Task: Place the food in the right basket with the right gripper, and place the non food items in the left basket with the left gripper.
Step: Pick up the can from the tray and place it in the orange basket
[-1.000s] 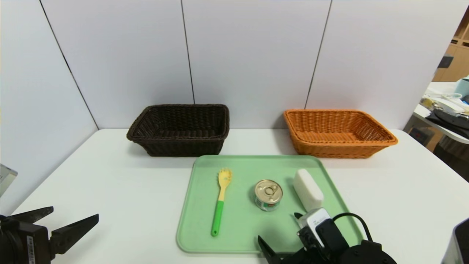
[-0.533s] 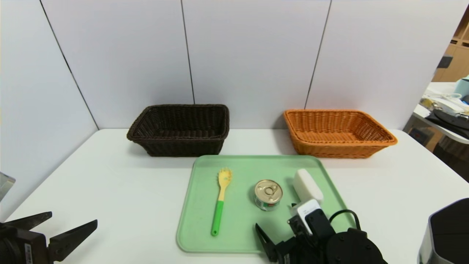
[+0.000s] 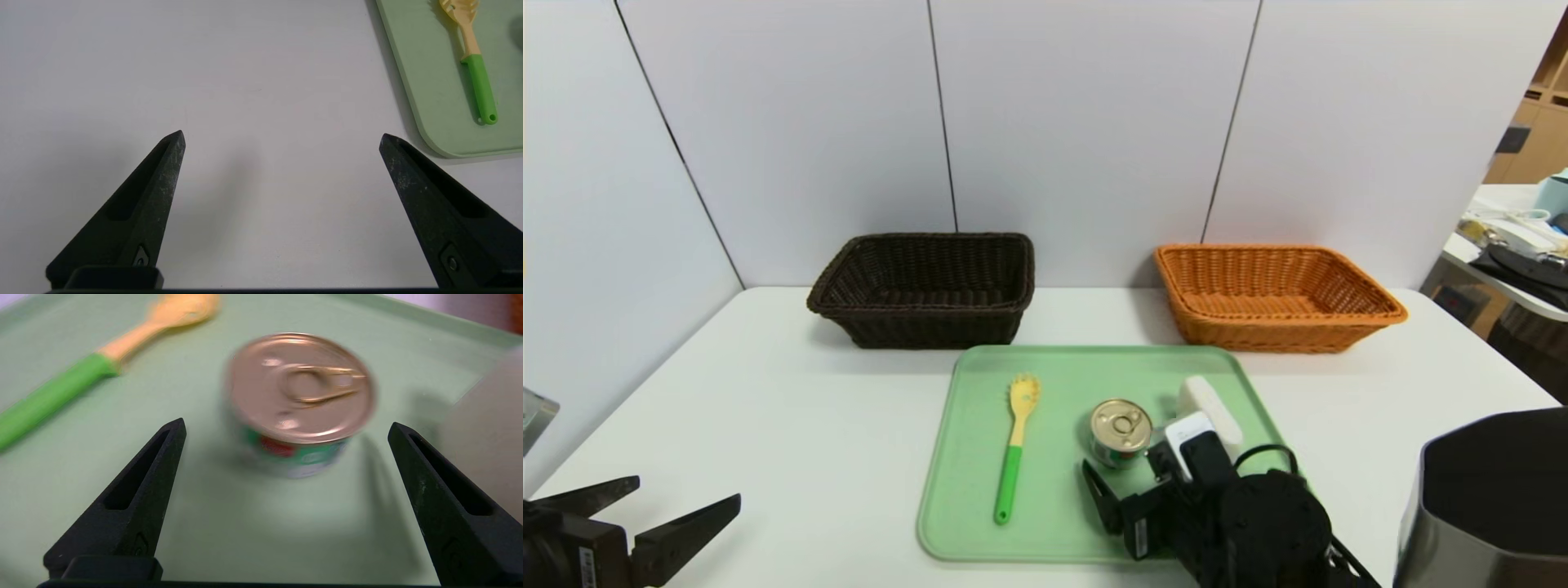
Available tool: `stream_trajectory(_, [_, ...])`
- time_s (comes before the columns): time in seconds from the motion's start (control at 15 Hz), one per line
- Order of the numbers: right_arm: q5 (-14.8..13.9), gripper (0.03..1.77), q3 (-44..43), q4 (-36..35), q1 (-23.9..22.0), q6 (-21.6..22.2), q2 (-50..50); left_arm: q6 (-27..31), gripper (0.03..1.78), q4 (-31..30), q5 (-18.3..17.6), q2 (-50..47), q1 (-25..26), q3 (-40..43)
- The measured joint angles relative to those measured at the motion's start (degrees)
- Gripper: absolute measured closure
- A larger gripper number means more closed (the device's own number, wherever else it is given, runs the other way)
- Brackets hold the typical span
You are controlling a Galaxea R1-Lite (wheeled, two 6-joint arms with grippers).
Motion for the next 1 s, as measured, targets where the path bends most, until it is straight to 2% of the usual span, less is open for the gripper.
stream_trajectory(0.4, [0.11, 0.10, -1.74, -0.44, -2.99, -0.66, 1.60, 0.13, 0.12, -4.79, 0.02, 0.30, 0.00, 2.18])
stream_trajectory(0.93, [0.13, 0.10, -5.83, -0.74, -3.23, -3.01, 4.50, 0.13, 0.12, -4.92, 0.02, 0.85, 0.00, 2.45])
stream_trajectory(1.0, [0.13, 0.15, -5.96, -0.74, -3.36, -3.07, 4.61, 0.13, 0.12, -4.94, 0.00, 0.90, 0.00, 2.46])
